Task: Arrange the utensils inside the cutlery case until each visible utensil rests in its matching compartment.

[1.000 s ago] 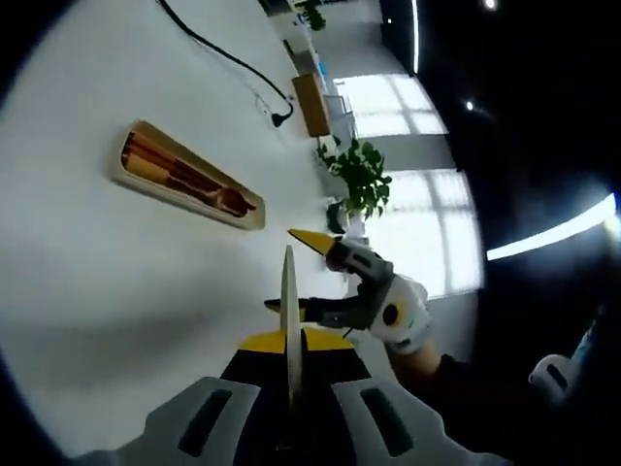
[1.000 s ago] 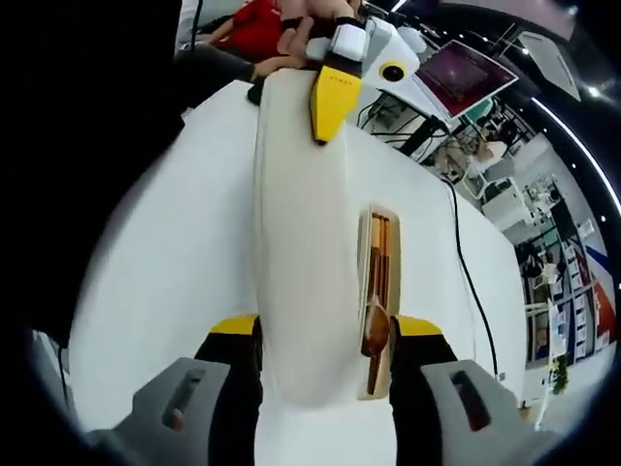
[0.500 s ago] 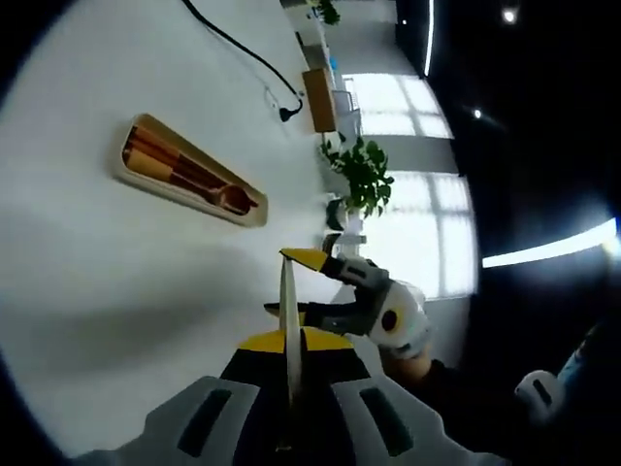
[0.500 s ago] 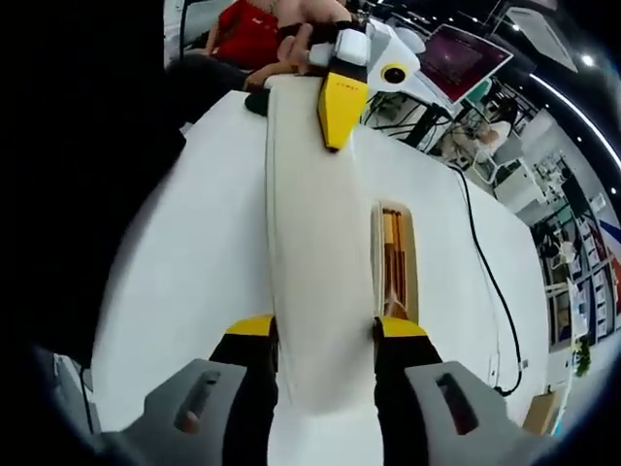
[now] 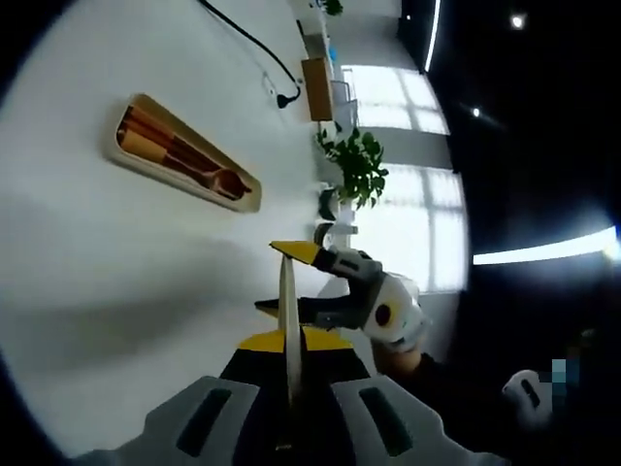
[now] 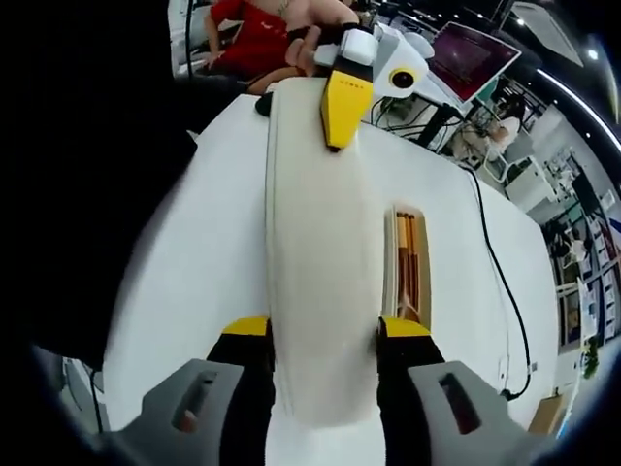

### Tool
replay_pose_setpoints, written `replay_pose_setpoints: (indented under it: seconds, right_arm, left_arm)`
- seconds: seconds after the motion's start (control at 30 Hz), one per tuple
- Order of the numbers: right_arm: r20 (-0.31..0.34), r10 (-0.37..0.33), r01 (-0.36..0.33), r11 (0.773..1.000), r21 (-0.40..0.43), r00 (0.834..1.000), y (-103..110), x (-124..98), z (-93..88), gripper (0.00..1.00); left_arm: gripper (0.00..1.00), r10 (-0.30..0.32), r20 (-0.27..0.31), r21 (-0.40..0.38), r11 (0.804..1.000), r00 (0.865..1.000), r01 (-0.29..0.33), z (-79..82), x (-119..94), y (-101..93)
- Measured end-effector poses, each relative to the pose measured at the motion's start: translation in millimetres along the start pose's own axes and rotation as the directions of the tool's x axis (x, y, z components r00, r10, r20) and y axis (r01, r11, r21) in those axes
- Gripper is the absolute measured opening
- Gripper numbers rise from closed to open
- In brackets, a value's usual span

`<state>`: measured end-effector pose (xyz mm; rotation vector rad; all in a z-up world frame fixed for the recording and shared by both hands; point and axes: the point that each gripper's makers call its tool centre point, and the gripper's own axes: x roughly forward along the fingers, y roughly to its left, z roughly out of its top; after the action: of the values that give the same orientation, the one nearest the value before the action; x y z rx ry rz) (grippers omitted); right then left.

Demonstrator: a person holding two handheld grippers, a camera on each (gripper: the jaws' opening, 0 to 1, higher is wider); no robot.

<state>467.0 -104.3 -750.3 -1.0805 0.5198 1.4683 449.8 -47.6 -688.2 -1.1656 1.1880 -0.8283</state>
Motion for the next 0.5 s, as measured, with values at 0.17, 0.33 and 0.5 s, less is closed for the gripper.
replay_pose_setpoints:
  seconds: [0.17,0.33,0.5]
  right_arm:
    - [-0.019,0.007,-0.008,1.0,-0.014,1.0,1,0,-1.8,0.39]
    - [-0.027,0.018,-0.018,1.0,-0.003,0.999,4,-1,-2.9,0.39]
    - [-0.02,-0.001,0.002,0.996,0.088,1.0,-1,-5,-4.3,0.38]
  left_arm:
    - [0.03,-0.008,0.003,-0.018,1.0,1.0,0.008,5.8,-2,6.6]
    - [0.03,-0.015,-0.003,-0.035,0.999,1.0,0.015,1.9,1,4.7]
    - [0.05,0.035,0.148,0.101,0.994,0.988,-0.05,29.8,-2,13.3]
